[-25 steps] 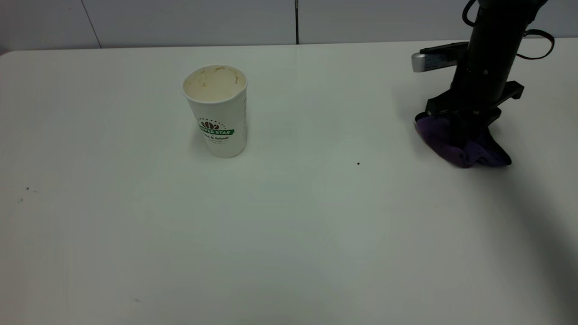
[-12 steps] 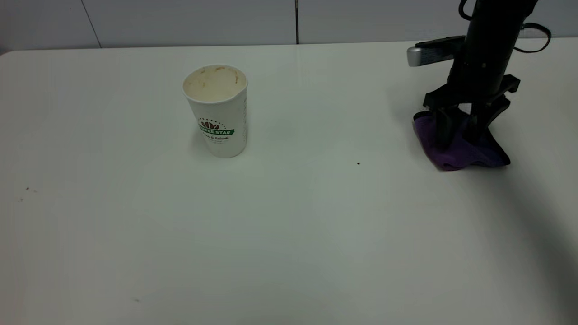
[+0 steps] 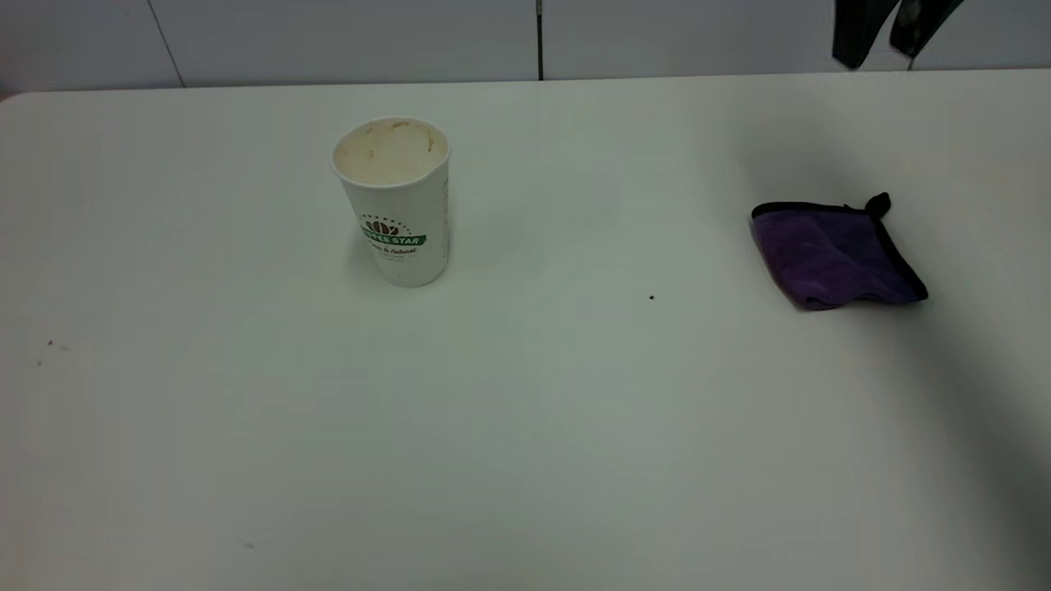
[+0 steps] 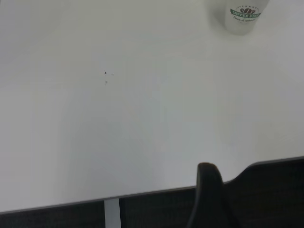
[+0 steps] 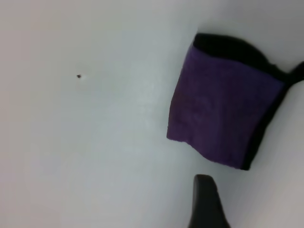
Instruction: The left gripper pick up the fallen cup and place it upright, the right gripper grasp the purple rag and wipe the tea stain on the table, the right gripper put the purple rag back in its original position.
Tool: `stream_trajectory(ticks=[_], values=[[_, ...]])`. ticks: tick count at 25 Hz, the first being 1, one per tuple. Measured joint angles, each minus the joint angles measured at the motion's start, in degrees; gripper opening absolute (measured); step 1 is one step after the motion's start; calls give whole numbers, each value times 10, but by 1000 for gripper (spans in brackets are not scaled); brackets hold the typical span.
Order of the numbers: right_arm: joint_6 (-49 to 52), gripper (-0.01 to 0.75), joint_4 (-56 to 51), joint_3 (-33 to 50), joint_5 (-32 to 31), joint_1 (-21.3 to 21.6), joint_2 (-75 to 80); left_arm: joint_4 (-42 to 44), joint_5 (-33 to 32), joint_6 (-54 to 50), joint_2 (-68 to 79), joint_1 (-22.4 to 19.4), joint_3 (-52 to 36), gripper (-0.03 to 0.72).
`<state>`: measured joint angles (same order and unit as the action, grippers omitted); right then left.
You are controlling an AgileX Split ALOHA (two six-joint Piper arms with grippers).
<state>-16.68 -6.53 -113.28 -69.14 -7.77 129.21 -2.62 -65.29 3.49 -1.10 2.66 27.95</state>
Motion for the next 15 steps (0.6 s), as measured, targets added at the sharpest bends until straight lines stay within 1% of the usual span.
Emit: stream_trajectory(ticks=[3,6,10,15], values=[[1,538,-2,8,-5,0,-60,0,0,0,0,0,0,513],[14,531,-9,40,-8,0,-128,0,0,0,0,0,0,513],[24,507,-17,124,-9,0,-222,0,0,0,0,0,0,513],[25,493,-17,264,-12,0,-353,0,0,0,0,0,0,513]])
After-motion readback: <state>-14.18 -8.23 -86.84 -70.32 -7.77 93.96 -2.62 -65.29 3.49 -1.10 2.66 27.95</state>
